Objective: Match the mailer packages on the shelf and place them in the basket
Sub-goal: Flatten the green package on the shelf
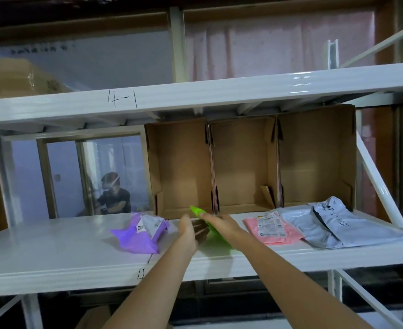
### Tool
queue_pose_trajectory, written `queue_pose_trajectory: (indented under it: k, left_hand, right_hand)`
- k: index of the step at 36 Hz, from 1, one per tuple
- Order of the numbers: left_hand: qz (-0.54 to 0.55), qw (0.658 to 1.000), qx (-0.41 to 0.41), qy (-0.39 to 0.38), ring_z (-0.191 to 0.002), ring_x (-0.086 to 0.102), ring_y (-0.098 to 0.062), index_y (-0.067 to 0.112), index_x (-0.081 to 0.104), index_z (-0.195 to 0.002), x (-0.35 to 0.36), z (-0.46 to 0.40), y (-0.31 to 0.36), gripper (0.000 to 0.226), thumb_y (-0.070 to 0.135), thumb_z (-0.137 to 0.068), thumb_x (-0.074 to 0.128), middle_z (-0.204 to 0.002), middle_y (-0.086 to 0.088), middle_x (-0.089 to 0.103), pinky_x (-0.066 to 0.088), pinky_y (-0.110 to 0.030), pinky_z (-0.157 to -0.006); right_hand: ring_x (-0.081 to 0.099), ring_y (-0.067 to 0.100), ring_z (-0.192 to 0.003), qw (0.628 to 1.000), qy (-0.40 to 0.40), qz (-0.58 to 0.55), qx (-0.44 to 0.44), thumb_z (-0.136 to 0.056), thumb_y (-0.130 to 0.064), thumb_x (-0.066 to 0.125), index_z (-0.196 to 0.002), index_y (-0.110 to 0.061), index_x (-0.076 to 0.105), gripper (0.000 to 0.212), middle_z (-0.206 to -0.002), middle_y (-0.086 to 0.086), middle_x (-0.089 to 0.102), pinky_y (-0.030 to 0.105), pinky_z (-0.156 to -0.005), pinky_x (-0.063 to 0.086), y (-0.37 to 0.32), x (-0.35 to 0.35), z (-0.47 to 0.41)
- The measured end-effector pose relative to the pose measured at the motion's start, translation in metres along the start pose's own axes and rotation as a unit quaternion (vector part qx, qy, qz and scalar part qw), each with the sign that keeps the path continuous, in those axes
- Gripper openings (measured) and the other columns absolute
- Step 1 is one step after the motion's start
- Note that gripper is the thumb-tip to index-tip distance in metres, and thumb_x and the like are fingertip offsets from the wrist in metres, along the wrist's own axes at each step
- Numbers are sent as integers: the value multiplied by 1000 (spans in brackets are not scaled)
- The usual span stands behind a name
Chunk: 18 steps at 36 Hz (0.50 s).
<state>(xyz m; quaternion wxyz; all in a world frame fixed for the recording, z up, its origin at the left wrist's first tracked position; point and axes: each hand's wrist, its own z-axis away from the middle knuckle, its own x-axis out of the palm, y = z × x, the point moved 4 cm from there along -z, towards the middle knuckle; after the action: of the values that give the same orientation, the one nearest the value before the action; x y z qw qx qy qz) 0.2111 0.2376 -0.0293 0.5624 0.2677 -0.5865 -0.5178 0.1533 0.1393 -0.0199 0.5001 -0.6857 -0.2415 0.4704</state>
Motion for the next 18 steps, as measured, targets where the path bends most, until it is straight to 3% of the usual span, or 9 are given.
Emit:
queue_pose_trajectory:
  k: [2, 4, 6, 7, 9, 10, 13, 16, 18]
  left_hand:
    - [-104, 992, 65, 6, -78, 55, -24, 6, 59, -108, 4, 7, 2, 43, 36, -103, 28, -87, -10, 60, 43, -33, -76]
    - [-189, 976, 110, -18, -90, 54, -24, 8, 60, -105, 10, 5, 1, 40, 35, -104, 30, -100, -11, 62, 42, -31, -83]
    - [-279, 946, 160, -38, -96, 58, -25, 12, 70, -102, 15, 0, 0, 44, 37, -103, 33, -108, -12, 66, 42, -30, -85]
    - [-353, 917, 181, -48, -101, 59, -27, 16, 72, -102, 18, -5, -2, 45, 41, -101, 34, -110, -9, 67, 42, -30, -87]
    - [-537, 814, 206, -78, -109, 56, -27, 21, 69, -106, 22, -11, -10, 47, 47, -93, 33, -118, -5, 64, 43, -32, -96]
    - [-601, 763, 216, -99, -113, 54, -28, 20, 67, -108, 26, -9, -16, 45, 44, -91, 33, -123, -5, 62, 42, -33, -99]
    - [-706, 647, 264, -113, -123, 43, -28, 22, 67, -113, 30, -5, -27, 32, 27, -92, 43, -131, 1, 55, 36, -35, -98]
    - [-714, 638, 261, -120, -129, 36, -29, 25, 66, -117, 30, -9, -26, 35, 24, -93, 41, -137, 4, 50, 32, -39, -106]
    - [-667, 689, 248, -138, -127, 43, -28, 23, 67, -118, 30, -19, -18, 36, 18, -93, 41, -134, 1, 54, 35, -36, -107]
  right_hand:
    - [56, 28, -113, 991, -10, -127, 39, -86, -51, 57, -126, -10, 55, 57, -126, 11, 58, 37, -96, 46, 0, -2, 0]
    - [64, 30, -93, 966, -42, -244, 74, -93, -31, 50, -106, -5, 64, 32, -111, 17, 64, 38, -83, 55, 1, -5, 3]
    - [65, 30, -78, 948, -37, -297, 105, -95, -16, 42, -89, -3, 62, 25, -94, 19, 65, 36, -68, 55, 5, -10, 6]
    - [66, 31, -79, 947, -26, -297, 117, -96, -12, 39, -92, -2, 63, 27, -92, 19, 66, 37, -69, 56, 8, -13, 6]
    - [64, 31, -94, 977, 32, -176, 119, -98, -11, 37, -115, 3, 61, 32, -109, 21, 65, 36, -82, 53, 16, -26, 6]
    - [60, 30, -102, 989, 77, -58, 114, -99, -12, 37, -123, 3, 56, 34, -119, 21, 62, 31, -83, 48, 19, -37, 7]
    - [59, 30, -108, 962, 170, 209, 37, -95, -18, 44, -115, -5, 61, 30, -118, 15, 63, 30, -81, 44, 23, -60, 10]
    - [61, 29, -97, 946, 188, 264, -5, -90, -19, 46, -102, -7, 66, 26, -105, 12, 68, 31, -80, 48, 21, -70, 6]
    - [61, 31, -98, 940, 185, 286, -27, -92, -22, 45, -102, -6, 66, 27, -105, 14, 67, 32, -79, 47, 17, -72, 2]
